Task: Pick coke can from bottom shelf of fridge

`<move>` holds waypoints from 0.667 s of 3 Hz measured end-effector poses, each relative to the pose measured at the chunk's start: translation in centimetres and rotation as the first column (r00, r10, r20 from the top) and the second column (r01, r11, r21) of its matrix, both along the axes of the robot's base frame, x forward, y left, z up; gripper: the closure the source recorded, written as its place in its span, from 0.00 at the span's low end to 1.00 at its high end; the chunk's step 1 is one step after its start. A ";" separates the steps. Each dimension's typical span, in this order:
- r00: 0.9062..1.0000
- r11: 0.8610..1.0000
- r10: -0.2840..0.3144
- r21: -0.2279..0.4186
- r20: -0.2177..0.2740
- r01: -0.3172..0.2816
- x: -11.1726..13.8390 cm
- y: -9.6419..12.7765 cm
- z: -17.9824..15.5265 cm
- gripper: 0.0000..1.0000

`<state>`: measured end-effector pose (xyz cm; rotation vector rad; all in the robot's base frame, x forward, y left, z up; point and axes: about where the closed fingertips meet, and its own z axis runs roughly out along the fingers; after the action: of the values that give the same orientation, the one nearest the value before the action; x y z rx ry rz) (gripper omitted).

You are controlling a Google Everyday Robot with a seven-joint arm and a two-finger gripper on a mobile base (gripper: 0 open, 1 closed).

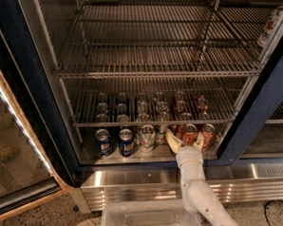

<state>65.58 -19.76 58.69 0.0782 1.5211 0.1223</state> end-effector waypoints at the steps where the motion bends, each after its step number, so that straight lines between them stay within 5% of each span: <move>1: 1.000 1.000 -0.003 -0.023 -0.002 0.003 0.3 0.2 -0.4 0.21; 2: 1.000 0.998 -0.011 -0.054 -0.013 0.010 0.6 0.2 -1.2 0.21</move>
Offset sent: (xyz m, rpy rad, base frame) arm 0.0074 0.0024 -0.0235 -0.0919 0.0290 -0.0200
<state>66.16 -19.53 57.49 0.0440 1.5366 0.0724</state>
